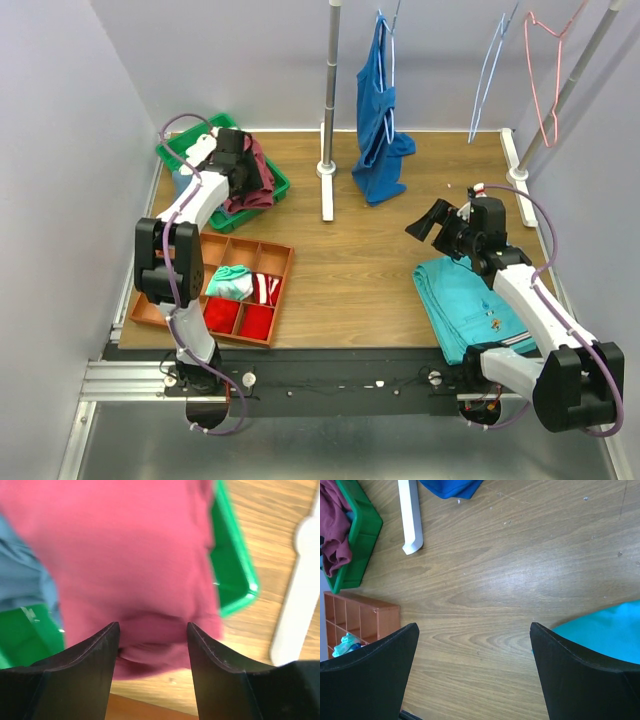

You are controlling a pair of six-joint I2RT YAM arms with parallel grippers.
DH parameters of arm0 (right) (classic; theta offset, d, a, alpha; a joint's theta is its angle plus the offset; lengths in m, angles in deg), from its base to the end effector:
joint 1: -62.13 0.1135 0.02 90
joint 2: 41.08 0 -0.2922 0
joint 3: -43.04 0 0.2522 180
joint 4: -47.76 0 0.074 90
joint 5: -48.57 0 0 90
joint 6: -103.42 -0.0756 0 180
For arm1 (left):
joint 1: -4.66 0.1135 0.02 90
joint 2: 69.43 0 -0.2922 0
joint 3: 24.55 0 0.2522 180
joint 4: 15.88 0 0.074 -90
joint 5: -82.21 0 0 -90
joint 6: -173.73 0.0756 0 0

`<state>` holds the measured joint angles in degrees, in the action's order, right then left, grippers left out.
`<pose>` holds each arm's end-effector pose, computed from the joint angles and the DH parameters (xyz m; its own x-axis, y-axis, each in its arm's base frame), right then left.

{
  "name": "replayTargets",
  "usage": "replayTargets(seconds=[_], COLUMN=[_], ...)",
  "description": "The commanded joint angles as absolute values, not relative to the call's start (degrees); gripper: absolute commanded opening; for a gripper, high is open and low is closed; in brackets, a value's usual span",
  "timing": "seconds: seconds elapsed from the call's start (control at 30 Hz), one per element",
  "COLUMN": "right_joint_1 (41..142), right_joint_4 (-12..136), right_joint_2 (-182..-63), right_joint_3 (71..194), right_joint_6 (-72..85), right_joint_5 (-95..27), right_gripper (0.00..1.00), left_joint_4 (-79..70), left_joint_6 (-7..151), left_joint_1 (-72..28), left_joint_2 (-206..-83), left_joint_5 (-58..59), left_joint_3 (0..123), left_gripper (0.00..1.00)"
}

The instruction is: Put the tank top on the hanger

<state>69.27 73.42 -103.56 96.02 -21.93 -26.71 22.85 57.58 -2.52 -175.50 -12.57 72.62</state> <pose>0.2496 0.0506 0.2463 -0.6549 0.4819 -0.5822 0.0644 0.8031 0.5924 0.4479 -0.0501 0.2449 -0.6883 -0.3559 -0.6321 -0.2613 0.9345 -0.2417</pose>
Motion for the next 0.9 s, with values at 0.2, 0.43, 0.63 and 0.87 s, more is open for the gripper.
replayTargets(seconds=[0.2,0.43,0.63,0.87], right_joint_1=[69.52,69.52,69.52,69.43], right_joint_4=[72.51,72.16,72.6,72.6], right_joint_2=[-102.6,-102.86,-103.3,-103.39], right_joint_3=[94.15,94.59,95.99,97.05], right_joint_6=[-21.12,-21.56,-21.65,-21.65], right_joint_5=[-25.7,-25.44,-25.52,-25.26], right_gripper=[1.0,1.0,1.0,1.0], left_joint_4=[17.56,19.4,24.06,26.35], left_joint_6=[52.79,53.84,55.08,58.15], left_joint_1=[-5.8,-5.45,-1.25,3.94], left_joint_2=[-172.44,-169.02,-165.59,-167.78], left_joint_5=[-17.46,-18.78,-18.34,-14.74], left_joint_3=[67.87,70.58,81.21,98.88], left_gripper=[0.47,0.03,0.0,0.0])
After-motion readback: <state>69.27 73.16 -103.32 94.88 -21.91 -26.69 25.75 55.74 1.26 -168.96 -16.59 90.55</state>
